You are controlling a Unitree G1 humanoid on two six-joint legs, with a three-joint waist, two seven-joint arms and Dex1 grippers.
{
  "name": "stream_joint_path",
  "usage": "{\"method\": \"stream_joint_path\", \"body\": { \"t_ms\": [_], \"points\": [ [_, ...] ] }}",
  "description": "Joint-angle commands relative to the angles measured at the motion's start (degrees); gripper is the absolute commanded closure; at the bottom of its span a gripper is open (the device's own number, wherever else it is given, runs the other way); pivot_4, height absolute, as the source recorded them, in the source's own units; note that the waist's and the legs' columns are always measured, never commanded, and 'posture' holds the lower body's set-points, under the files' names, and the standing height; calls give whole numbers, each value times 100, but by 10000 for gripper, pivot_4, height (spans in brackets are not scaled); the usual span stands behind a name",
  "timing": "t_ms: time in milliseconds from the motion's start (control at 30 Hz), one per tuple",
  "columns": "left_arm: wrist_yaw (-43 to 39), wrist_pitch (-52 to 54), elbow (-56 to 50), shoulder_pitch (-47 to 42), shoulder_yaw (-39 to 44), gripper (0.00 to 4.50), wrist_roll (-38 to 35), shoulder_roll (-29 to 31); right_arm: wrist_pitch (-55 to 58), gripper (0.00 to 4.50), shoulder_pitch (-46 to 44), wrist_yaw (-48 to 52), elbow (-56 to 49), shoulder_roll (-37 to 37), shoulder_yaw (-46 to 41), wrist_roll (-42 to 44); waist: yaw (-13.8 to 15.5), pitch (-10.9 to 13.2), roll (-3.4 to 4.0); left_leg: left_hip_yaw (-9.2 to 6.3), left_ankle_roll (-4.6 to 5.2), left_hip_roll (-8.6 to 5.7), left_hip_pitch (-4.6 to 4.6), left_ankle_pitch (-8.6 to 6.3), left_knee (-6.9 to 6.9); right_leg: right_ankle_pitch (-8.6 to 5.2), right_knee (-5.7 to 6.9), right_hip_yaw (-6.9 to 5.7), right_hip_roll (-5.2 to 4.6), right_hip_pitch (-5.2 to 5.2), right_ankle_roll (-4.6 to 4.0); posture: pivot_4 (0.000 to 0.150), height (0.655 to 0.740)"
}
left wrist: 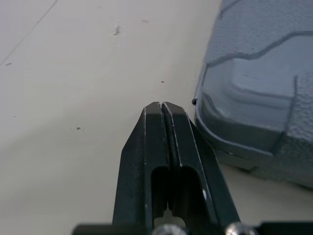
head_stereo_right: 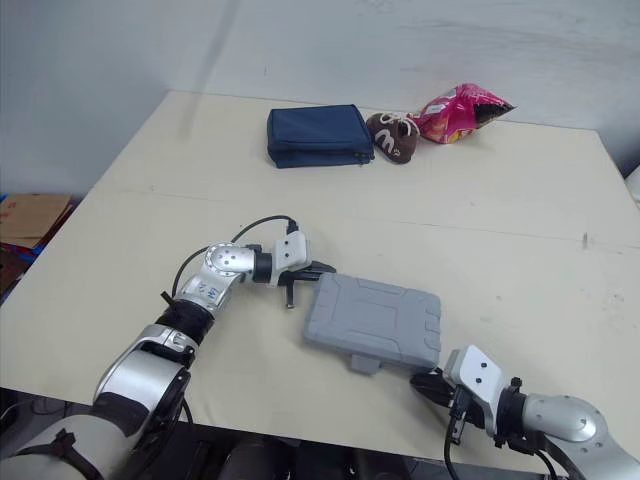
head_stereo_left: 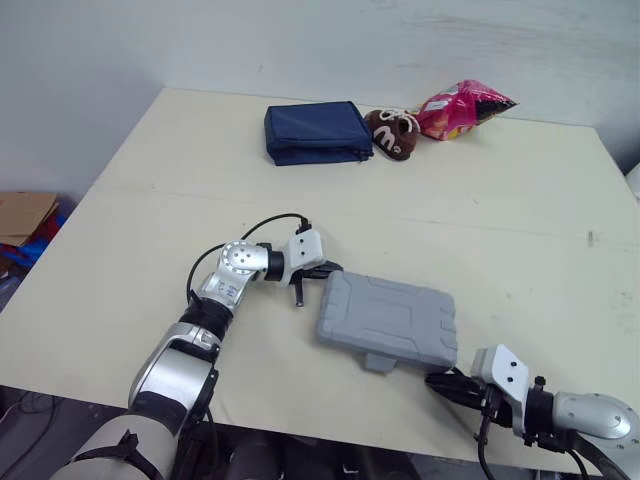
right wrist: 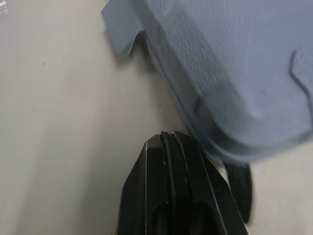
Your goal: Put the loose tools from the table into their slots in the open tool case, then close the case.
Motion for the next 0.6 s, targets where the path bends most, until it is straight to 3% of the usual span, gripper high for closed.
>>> {"method": "stream_joint_path", "body": {
  "t_ms": [33,367,600],
  "points": [
    [-345,130,-742,327,10,45000,-167,156,-132,44828,-402,-217,604,112,-104,-419,-20,-1,-2,0,5,-1,2,1,4,3,2,1,-3,3,4,1500,7400],
    [-140,1520,-3547,1837,257,45000,-631,629,-533,44828,-1712,-302,1987,380,19,-945,-92,-3,-4,-8,13,-3,5,9,8,13,8,-1,-7,11,1,1500,7400],
    [61,1798,-4206,2110,719,45000,-1092,781,-625,44828,-929,-358,1738,327,-609,-855,1,-6,0,-19,15,-5,6,8,12,13,4,-3,-7,22,3,1500,7400]
  ]
}}
